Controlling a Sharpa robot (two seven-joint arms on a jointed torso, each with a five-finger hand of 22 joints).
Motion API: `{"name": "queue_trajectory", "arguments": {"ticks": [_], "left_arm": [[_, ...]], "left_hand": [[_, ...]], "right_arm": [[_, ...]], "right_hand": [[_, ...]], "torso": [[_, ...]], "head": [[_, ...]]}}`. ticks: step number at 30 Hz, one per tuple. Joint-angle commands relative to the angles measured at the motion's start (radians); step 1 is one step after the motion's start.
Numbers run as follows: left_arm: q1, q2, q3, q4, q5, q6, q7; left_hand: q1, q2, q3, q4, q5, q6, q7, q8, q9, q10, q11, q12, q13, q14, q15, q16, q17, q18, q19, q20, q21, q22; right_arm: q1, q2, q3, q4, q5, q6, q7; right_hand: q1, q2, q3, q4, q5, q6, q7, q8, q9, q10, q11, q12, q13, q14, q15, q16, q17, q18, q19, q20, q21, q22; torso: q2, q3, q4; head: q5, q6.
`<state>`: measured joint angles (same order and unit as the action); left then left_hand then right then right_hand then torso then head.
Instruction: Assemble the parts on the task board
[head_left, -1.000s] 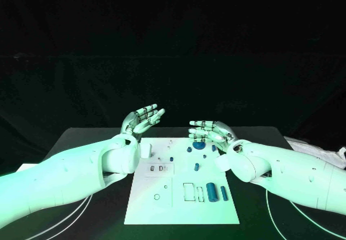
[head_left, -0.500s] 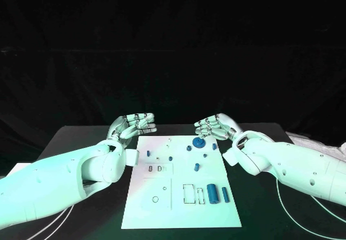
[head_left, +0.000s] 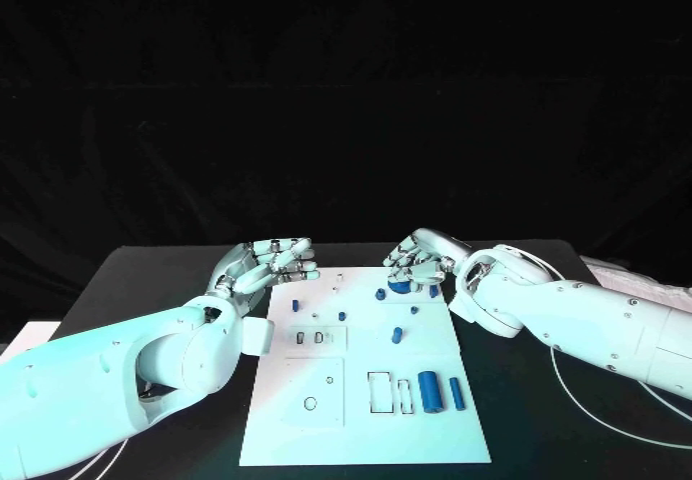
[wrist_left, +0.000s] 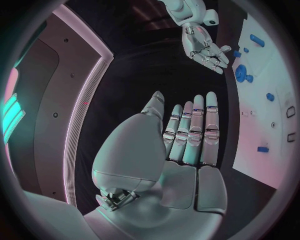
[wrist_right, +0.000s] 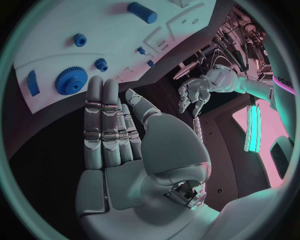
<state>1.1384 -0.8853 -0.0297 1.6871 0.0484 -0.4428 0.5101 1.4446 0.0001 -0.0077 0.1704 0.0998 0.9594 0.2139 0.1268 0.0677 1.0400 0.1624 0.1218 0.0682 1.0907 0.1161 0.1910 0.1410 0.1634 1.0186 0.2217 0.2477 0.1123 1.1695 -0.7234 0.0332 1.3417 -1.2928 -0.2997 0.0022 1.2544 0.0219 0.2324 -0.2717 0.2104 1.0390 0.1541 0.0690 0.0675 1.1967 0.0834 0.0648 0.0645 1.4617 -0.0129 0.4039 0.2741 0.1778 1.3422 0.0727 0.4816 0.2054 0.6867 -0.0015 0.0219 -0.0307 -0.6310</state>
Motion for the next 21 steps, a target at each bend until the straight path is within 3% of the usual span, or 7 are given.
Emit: {"name": "queue_trajectory", "arguments": {"ticks": [1,9,16,21], "left_arm": [[0.002,-0.004,0.001,0.022,0.009,0.034,0.01],[0.002,-0.021,0.002,0.063,0.009,0.035,0.009],[0.002,-0.03,0.003,0.082,0.009,0.033,0.008],[0.002,-0.032,0.004,0.089,0.009,0.032,0.006]], "left_hand": [[-0.001,0.007,0.0,-0.005,-0.006,0.006,0.001,-0.005,-0.002,0.006,0.0,-0.004,-0.001,0.007,0.0,-0.002,0.002,0.02,0.009,0.0,-0.001,-0.001],[-0.001,0.007,-0.002,-0.006,-0.006,0.006,0.001,-0.006,-0.002,0.007,0.001,-0.007,-0.001,0.007,0.0,-0.004,0.002,0.019,0.01,0.0,-0.003,-0.002],[-0.001,0.007,-0.003,-0.007,-0.006,0.006,0.001,-0.008,-0.002,0.007,0.001,-0.008,-0.001,0.007,0.0,-0.006,0.003,0.019,0.011,0.0,-0.004,-0.003],[-0.001,0.007,-0.004,-0.009,-0.006,0.006,0.002,-0.009,-0.002,0.007,0.001,-0.01,-0.001,0.007,0.0,-0.008,0.004,0.019,0.012,0.0,-0.006,-0.004]], "right_arm": [[0.009,0.009,0.001,0.002,-0.232,0.106,-0.099],[0.029,0.027,0.001,0.015,-0.362,0.162,-0.144],[0.037,0.039,0.001,0.02,-0.415,0.198,-0.166],[0.04,0.047,0.001,0.02,-0.436,0.219,-0.174]], "right_hand": [[-0.009,-0.012,0.009,0.003,-0.009,0.002,-0.004,-0.005,-0.001,-0.014,-0.003,-0.002,0.0,0.045,-0.002,0.067,0.046,0.002,0.019,-0.004,0.039,0.022],[-0.025,-0.035,0.027,0.022,-0.016,-0.007,-0.011,-0.005,0.0,-0.061,-0.003,-0.002,0.001,0.035,-0.004,0.25,0.171,0.001,0.02,-0.003,0.152,0.092],[-0.025,-0.041,0.04,0.037,-0.021,-0.006,-0.015,-0.004,0.0,-0.062,-0.004,-0.002,0.002,0.029,-0.005,0.38,0.3,0.001,0.002,0.0,0.215,0.134],[-0.023,-0.042,0.05,0.044,-0.024,0.0,-0.016,-0.003,0.001,-0.056,-0.005,-0.001,0.002,0.032,-0.003,0.455,0.377,-0.006,0.005,0.002,0.287,0.212]], "torso": [[0.024,0.0004,0.0049],[0.049,-0.0031,0.013],[0.06,-0.0059,0.0202],[0.066,-0.0086,0.0245]], "head": [[-0.006,0.007],[-0.017,0.018],[-0.025,0.02],[-0.03,0.022]]}}
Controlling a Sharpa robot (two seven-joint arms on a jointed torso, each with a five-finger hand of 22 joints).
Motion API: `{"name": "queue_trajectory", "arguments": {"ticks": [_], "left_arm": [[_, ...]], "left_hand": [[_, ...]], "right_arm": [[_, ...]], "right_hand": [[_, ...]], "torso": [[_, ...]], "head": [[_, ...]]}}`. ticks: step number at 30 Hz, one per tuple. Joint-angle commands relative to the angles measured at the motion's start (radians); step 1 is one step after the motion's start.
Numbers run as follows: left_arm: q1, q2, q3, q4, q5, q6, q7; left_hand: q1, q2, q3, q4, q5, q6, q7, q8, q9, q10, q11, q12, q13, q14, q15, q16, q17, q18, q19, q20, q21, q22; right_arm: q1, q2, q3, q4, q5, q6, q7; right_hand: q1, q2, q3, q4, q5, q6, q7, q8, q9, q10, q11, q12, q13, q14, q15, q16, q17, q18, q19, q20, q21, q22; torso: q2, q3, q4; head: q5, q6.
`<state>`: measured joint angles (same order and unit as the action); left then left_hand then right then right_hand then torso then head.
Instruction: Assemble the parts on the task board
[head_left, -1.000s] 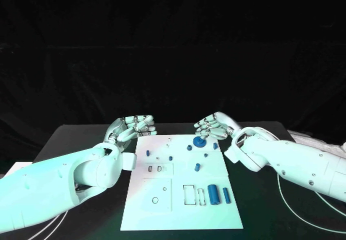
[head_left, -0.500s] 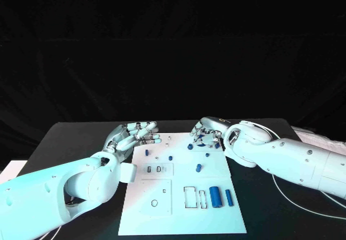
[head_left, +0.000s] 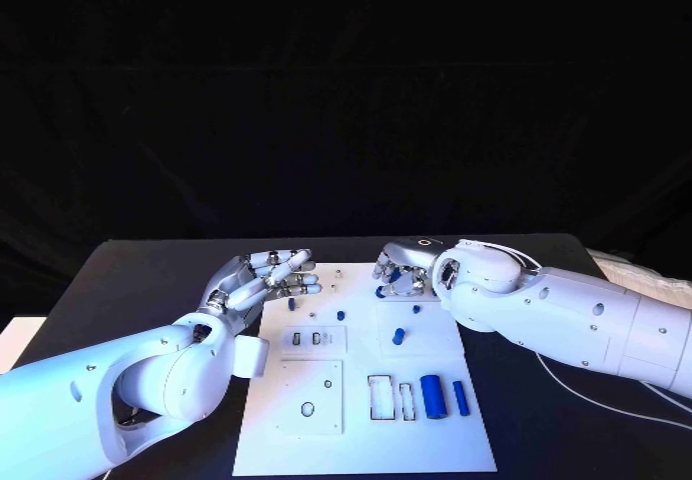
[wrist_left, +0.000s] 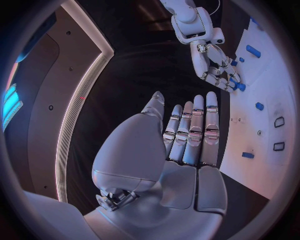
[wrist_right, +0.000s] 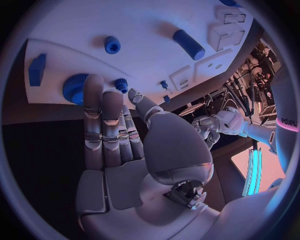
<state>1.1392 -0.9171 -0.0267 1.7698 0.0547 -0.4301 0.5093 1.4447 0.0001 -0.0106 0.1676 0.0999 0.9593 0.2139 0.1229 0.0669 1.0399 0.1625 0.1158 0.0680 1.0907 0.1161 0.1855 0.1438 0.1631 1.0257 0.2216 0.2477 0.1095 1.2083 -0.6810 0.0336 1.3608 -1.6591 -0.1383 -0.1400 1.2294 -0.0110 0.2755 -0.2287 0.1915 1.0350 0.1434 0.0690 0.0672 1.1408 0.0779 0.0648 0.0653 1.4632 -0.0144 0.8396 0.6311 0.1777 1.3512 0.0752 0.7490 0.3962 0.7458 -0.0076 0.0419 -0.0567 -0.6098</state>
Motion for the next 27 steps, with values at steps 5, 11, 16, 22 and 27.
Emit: {"name": "queue_trajectory", "arguments": {"ticks": [5,11,16,22,27], "left_arm": [[0.002,-0.002,0.002,0.009,0.003,0.019,0.006],[0.003,-0.004,0.002,0.01,0.003,0.02,0.003],[0.004,-0.005,0.002,0.01,0.003,0.021,0.001],[0.004,-0.005,0.002,0.01,0.003,0.023,-0.003],[0.004,-0.005,0.002,0.01,0.003,0.024,-0.005]], "left_hand": [[-0.001,0.007,-0.002,-0.007,-0.006,0.006,0.003,-0.007,-0.001,0.008,0.002,-0.006,-0.001,0.007,0.001,-0.004,0.001,0.019,0.006,0.001,-0.007,-0.002],[-0.001,0.007,-0.003,-0.008,-0.006,0.006,0.003,-0.007,-0.001,0.008,0.002,-0.007,-0.001,0.008,0.001,-0.005,0.002,0.019,0.006,0.001,-0.008,-0.002],[-0.001,0.007,-0.004,-0.01,-0.006,0.006,0.004,-0.009,-0.002,0.008,0.003,-0.009,-0.001,0.008,0.001,-0.007,0.002,0.019,0.007,0.001,-0.009,-0.003],[-0.001,0.007,-0.005,-0.01,-0.006,0.005,0.004,-0.01,-0.002,0.007,0.003,-0.01,-0.001,0.008,0.001,-0.008,0.003,0.019,0.007,0.001,-0.01,-0.004],[-0.001,0.008,-0.006,-0.012,-0.006,0.005,0.005,-0.012,-0.002,0.007,0.004,-0.013,-0.001,0.008,0.002,-0.01,0.004,0.019,0.008,0.001,-0.012,-0.005]], "right_arm": [[0.002,0.01,0.0,0.0,-0.087,0.079,-0.04],[0.002,0.013,0.0,-0.005,-0.1,0.099,-0.049],[0.002,0.016,-0.001,-0.006,-0.106,0.113,-0.051],[0.003,0.019,-0.002,-0.009,-0.113,0.121,-0.051],[0.003,0.02,-0.002,-0.011,-0.115,0.087,-0.045]], "right_hand": [[0.007,-0.007,0.023,0.007,-0.016,0.013,-0.008,-0.002,0.002,0.007,-0.001,-0.002,0.001,0.029,-0.001,0.064,0.062,-0.011,-0.006,0.001,0.067,0.069],[0.008,-0.007,0.039,0.013,-0.028,0.026,-0.006,0.0,0.003,0.01,0.001,-0.002,0.0,0.022,0.001,0.079,0.073,-0.011,-0.017,0.004,0.085,0.083],[0.01,-0.005,0.057,0.02,-0.035,0.039,-0.009,0.001,0.005,0.019,-0.001,-0.001,0.0,0.019,-0.001,0.099,0.091,-0.012,-0.023,0.005,0.109,0.106],[0.024,0.008,0.095,0.025,-0.07,0.067,-0.016,0.007,0.009,0.042,-0.007,0.001,0.001,0.021,-0.006,0.139,0.132,-0.016,-0.024,0.002,0.153,0.154],[0.041,0.032,0.14,0.034,-0.118,0.103,-0.023,0.018,0.018,0.08,-0.016,0.005,0.004,0.029,-0.013,0.196,0.192,-0.032,-0.001,-0.002,0.244,0.272]], "torso": [[0.011,-0.004,0.0088],[0.014,-0.004,0.0109],[0.017,-0.0038,0.0128],[0.02,-0.0029,0.0169],[0.022,-0.0033,0.0179]], "head": [[-0.005,0.005],[-0.004,0.004],[-0.005,0.001],[-0.009,-0.003],[-0.011,-0.004]]}}
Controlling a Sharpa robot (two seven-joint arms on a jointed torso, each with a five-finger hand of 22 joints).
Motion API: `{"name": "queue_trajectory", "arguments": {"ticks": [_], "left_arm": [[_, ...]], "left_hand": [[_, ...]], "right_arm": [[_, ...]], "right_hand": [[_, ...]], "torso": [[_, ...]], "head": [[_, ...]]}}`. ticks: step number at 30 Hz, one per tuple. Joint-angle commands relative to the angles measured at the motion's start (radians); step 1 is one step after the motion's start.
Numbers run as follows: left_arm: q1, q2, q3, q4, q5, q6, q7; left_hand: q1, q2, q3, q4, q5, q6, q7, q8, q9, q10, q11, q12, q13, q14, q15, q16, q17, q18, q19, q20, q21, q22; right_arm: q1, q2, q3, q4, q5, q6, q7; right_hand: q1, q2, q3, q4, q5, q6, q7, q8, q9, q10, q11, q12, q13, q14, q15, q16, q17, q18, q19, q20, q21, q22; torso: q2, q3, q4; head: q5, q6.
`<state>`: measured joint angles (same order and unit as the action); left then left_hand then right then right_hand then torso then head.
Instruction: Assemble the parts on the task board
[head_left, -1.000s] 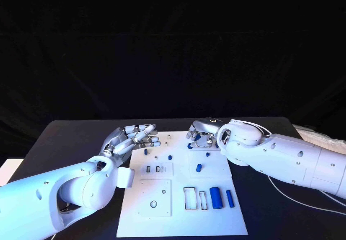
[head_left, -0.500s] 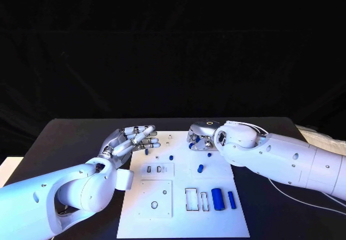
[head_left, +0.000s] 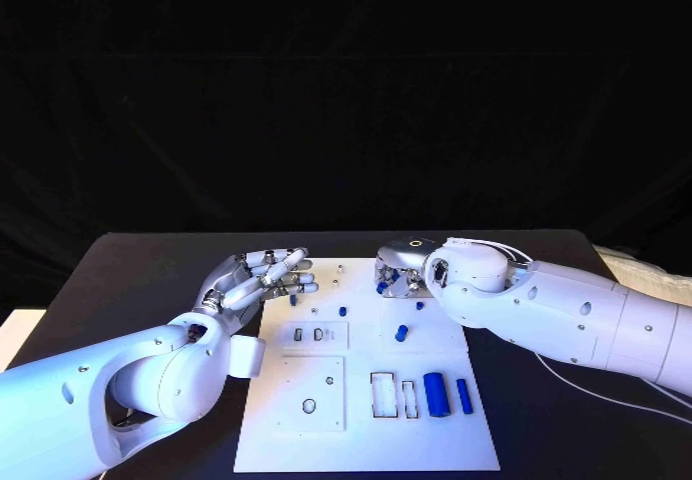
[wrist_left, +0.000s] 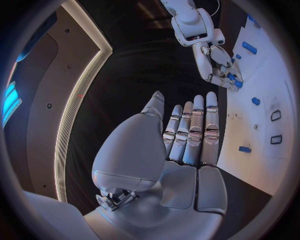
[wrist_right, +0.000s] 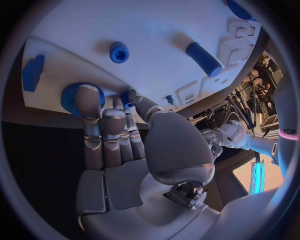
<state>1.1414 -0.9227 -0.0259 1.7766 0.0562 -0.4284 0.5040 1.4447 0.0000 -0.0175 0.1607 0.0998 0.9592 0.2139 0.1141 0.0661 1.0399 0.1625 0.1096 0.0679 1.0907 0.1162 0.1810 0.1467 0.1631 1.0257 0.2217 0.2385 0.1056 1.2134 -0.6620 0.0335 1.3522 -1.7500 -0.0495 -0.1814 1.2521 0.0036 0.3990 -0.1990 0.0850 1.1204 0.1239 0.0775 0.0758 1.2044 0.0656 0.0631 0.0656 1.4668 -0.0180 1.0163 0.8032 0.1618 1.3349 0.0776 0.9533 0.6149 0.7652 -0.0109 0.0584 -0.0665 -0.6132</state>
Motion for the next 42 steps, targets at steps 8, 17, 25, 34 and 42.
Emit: {"name": "queue_trajectory", "arguments": {"ticks": [8,17,25,34,42], "left_arm": [[0.002,0.001,0.001,0.001,0.001,0.022,-0.002],[0.002,0.002,0.001,-0.003,0.001,0.023,-0.004],[0.003,0.002,0.001,0.002,0.001,0.023,-0.004],[0.006,-0.001,0.002,0.008,0.001,0.022,-0.005],[0.009,-0.004,0.002,0.009,0.001,0.023,-0.007]], "left_hand": [[-0.002,0.008,0.0,-0.006,-0.006,0.004,0.006,-0.004,-0.001,0.006,0.004,-0.008,-0.001,0.008,0.002,-0.007,0.001,0.019,0.009,0.001,-0.004,-0.001],[-0.001,0.009,0.0,-0.008,-0.006,0.004,0.006,-0.006,-0.001,0.006,0.005,-0.01,-0.001,0.009,0.002,-0.008,0.002,0.019,0.01,0.001,-0.005,-0.002],[0.0,0.01,0.0,-0.009,-0.006,0.004,0.006,-0.007,-0.001,0.006,0.004,-0.011,-0.001,0.01,0.002,-0.009,0.003,0.019,0.011,0.001,-0.006,-0.003],[0.0,0.01,0.0,-0.009,-0.006,0.004,0.006,-0.007,-0.001,0.006,0.004,-0.011,-0.001,0.01,0.002,-0.009,0.003,0.019,0.011,0.001,-0.006,-0.003],[0.001,0.01,-0.001,-0.011,-0.006,0.004,0.006,-0.008,-0.001,0.006,0.004,-0.012,-0.001,0.01,0.002,-0.011,0.004,0.019,0.012,0.001,-0.007,-0.004]], "right_arm": [[-0.003,-0.005,-0.002,0.01,-0.006,-0.167,0.005],[0.001,0.025,0.0,-0.014,0.012,-0.276,-0.027],[0.005,0.088,0.0,-0.076,0.009,-0.296,-0.043],[0.006,0.136,0.0,-0.121,-0.006,-0.271,-0.045],[0.005,0.154,0.0,-0.126,-0.007,-0.245,-0.038]], "right_hand": [[0.02,0.02,0.057,0.022,-0.018,0.039,-0.004,0.012,0.02,0.043,-0.009,0.001,0.003,0.025,-0.012,0.059,0.057,-0.026,0.022,-0.008,0.106,0.13],[0.016,0.011,0.072,0.031,-0.018,0.037,0.0,0.006,0.022,0.038,-0.006,-0.002,0.001,0.019,-0.01,0.058,0.05,-0.025,0.012,-0.006,0.112,0.132],[0.014,0.001,0.084,0.037,-0.022,0.032,0.004,-0.001,0.023,0.028,-0.002,-0.003,0.0,0.017,-0.007,0.069,0.061,-0.026,0.007,-0.003,0.123,0.143],[0.008,-0.01,0.089,0.046,-0.024,0.029,0.004,-0.006,0.025,0.019,0.0,-0.003,-0.001,0.022,-0.004,0.088,0.081,-0.028,0.007,0.0,0.138,0.159],[0.005,-0.014,0.09,0.05,-0.025,0.027,0.005,-0.008,0.025,0.016,0.001,-0.003,-0.001,0.021,-0.003,0.09,0.082,-0.028,0.005,0.001,0.141,0.161]], "torso": [[0.004,-0.001,0.0051],[0.007,-0.0025,0.0108],[0.012,-0.0015,0.0118],[0.021,-0.0036,0.0249],[0.025,-0.0031,0.0283]], "head": [[-0.002,0.004],[-0.005,0.009],[-0.004,0.015],[-0.009,0.015],[-0.004,0.013]]}}
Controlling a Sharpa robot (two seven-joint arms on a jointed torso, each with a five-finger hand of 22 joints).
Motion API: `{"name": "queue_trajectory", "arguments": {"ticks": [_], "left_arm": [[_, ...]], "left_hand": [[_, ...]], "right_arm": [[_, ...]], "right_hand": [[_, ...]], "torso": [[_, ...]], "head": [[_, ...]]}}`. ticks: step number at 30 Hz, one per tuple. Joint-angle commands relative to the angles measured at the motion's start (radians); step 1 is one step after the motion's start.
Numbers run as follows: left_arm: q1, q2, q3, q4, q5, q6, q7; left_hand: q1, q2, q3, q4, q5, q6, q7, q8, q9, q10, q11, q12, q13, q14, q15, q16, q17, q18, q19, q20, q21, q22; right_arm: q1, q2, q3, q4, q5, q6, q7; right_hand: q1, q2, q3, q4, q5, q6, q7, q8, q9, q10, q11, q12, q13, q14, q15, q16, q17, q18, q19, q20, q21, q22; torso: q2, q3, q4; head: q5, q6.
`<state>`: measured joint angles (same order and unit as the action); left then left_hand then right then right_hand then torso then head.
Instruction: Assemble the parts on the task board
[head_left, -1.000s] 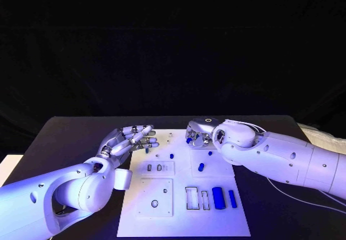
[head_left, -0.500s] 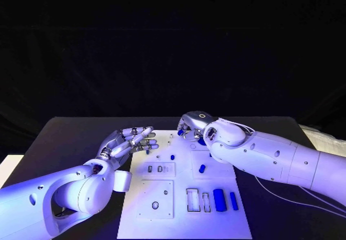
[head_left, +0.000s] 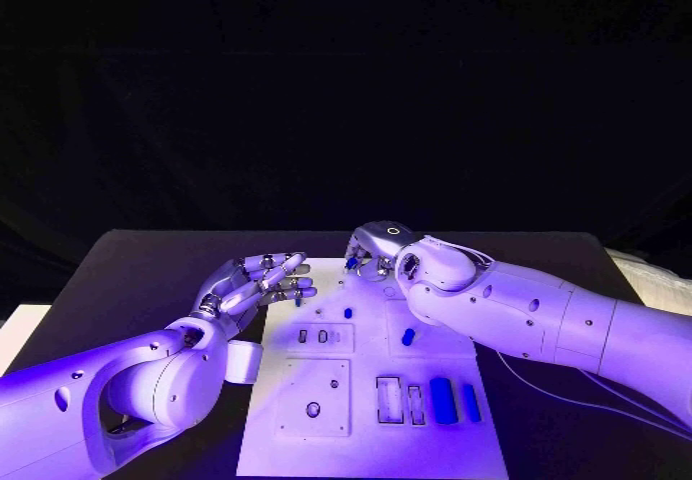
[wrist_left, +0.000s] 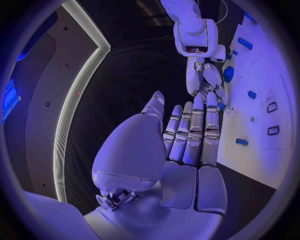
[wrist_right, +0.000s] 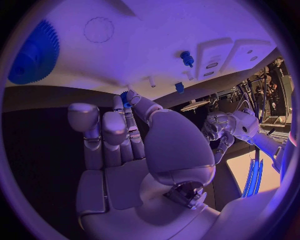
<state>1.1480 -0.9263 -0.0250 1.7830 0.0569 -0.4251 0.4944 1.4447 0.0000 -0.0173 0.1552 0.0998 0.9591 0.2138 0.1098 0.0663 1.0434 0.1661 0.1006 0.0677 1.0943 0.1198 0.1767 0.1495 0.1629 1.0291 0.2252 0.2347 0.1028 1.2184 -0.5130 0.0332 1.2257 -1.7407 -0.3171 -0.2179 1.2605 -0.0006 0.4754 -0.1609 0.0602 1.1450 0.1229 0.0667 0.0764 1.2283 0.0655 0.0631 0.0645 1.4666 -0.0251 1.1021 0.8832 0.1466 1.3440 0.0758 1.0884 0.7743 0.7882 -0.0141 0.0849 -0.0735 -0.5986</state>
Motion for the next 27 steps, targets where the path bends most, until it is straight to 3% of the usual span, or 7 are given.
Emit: {"name": "queue_trajectory", "arguments": {"ticks": [1,11,16,18,22,24,27], "left_arm": [[0.003,0.0,0.001,0.003,0.001,0.02,0.003],[0.005,-0.001,0.002,0.002,0.001,0.021,0.002],[0.006,-0.001,0.002,0.002,0.001,0.02,0.001],[0.007,-0.002,0.002,0.003,0.001,0.02,0.0],[0.007,-0.002,0.002,0.003,0.001,0.02,-0.001],[0.008,-0.002,0.002,0.003,0.001,0.02,-0.002],[0.008,-0.002,0.002,0.003,0.001,0.021,-0.003]], "left_hand": [[0.001,0.01,-0.001,-0.005,-0.006,0.005,0.006,-0.003,-0.001,0.003,0.001,-0.003,-0.001,0.007,-0.001,-0.006,0.001,0.019,0.008,-0.002,-0.003,-0.001],[0.001,0.01,-0.001,-0.005,-0.006,0.005,0.006,-0.003,-0.001,0.003,0.001,-0.003,-0.001,0.007,-0.001,-0.006,0.001,0.019,0.008,-0.002,-0.003,-0.001],[0.001,0.01,-0.001,-0.005,-0.006,0.005,0.006,-0.003,-0.001,0.003,0.001,-0.003,-0.001,0.007,-0.001,-0.006,0.001,0.019,0.008,-0.002,-0.003,-0.001],[0.001,0.01,-0.001,-0.006,-0.006,0.005,0.006,-0.003,-0.001,0.003,0.001,-0.004,-0.001,0.007,-0.001,-0.007,0.001,0.019,0.008,-0.002,-0.004,-0.001],[0.002,0.011,-0.002,-0.008,-0.006,0.005,0.006,-0.005,-0.001,0.003,0.001,-0.005,-0.001,0.007,-0.001,-0.008,0.002,0.019,0.009,-0.002,-0.005,-0.002],[0.002,0.011,-0.002,-0.008,-0.006,0.005,0.006,-0.005,-0.001,0.003,0.001,-0.005,-0.001,0.007,-0.001,-0.008,0.002,0.019,0.009,-0.002,-0.005,-0.002],[0.002,0.011,-0.003,-0.009,-0.006,0.004,0.007,-0.006,-0.001,0.002,0.002,-0.007,-0.001,0.007,-0.001,-0.01,0.002,0.019,0.01,-0.002,-0.006,-0.003]], "right_arm": [[0.0,0.005,0.0,0.0,-0.016,0.023,-0.001],[-0.001,0.02,0.0,-0.01,-0.016,0.041,0.002],[-0.001,0.026,-0.001,-0.022,-0.016,0.055,-0.004],[-0.001,0.028,-0.001,-0.027,-0.016,0.054,-0.009],[-0.001,0.031,-0.002,-0.034,-0.015,0.048,-0.015],[-0.001,0.031,-0.002,-0.033,-0.015,0.041,-0.016],[-0.001,0.023,-0.002,-0.022,-0.015,0.023,-0.017]], "right_hand": [[-0.003,-0.01,0.013,0.012,-0.001,0.003,0.006,0.003,0.024,-0.008,0.001,-0.003,0.0,0.021,0.004,0.005,0.002,-0.012,-0.004,0.003,0.006,0.001],[-0.004,-0.013,0.013,0.014,-0.001,0.002,0.006,0.002,0.025,-0.01,0.001,-0.002,0.0,0.021,0.005,0.005,0.001,-0.012,-0.005,0.003,0.006,0.001],[-0.011,-0.029,0.013,0.024,-0.005,-0.018,0.013,-0.005,0.022,-0.033,0.009,-0.004,-0.002,0.015,0.012,-0.002,-0.013,-0.01,-0.018,0.008,0.001,-0.011],[-0.02,-0.051,0.013,0.032,-0.006,-0.073,0.032,-0.007,0.008,-0.092,0.025,-0.004,-0.004,0.006,0.026,-0.02,-0.039,-0.006,-0.037,0.017,-0.018,-0.043],[-0.01,-0.081,-0.001,0.038,-0.01,-0.184,0.042,-0.007,-0.013,-0.234,0.047,-0.004,-0.004,-0.01,0.042,-0.06,-0.096,0.009,-0.08,0.036,-0.071,-0.126],[0.001,-0.084,-0.011,0.042,-0.009,-0.207,0.049,-0.006,-0.012,-0.284,0.055,-0.003,-0.003,-0.014,0.048,-0.07,-0.11,0.013,-0.089,0.042,-0.082,-0.142],[0.009,-0.084,-0.015,0.043,-0.009,-0.21,0.047,-0.005,-0.011,-0.293,0.056,-0.001,-0.003,-0.014,0.049,-0.071,-0.113,0.014,-0.091,0.045,-0.083,-0.144]], "torso": [[0.002,-0.0001,0.0019],[0.004,-0.001,0.0034],[0.005,-0.0009,0.0046],[0.005,-0.0013,0.0044],[0.006,-0.001,0.0049],[0.006,-0.0008,0.005],[0.007,-0.0007,0.0058]], "head": [[0.004,-0.002],[0.005,-0.003],[0.004,-0.004],[0.004,-0.003],[0.003,-0.003],[0.002,-0.003],[0.001,-0.002]]}}
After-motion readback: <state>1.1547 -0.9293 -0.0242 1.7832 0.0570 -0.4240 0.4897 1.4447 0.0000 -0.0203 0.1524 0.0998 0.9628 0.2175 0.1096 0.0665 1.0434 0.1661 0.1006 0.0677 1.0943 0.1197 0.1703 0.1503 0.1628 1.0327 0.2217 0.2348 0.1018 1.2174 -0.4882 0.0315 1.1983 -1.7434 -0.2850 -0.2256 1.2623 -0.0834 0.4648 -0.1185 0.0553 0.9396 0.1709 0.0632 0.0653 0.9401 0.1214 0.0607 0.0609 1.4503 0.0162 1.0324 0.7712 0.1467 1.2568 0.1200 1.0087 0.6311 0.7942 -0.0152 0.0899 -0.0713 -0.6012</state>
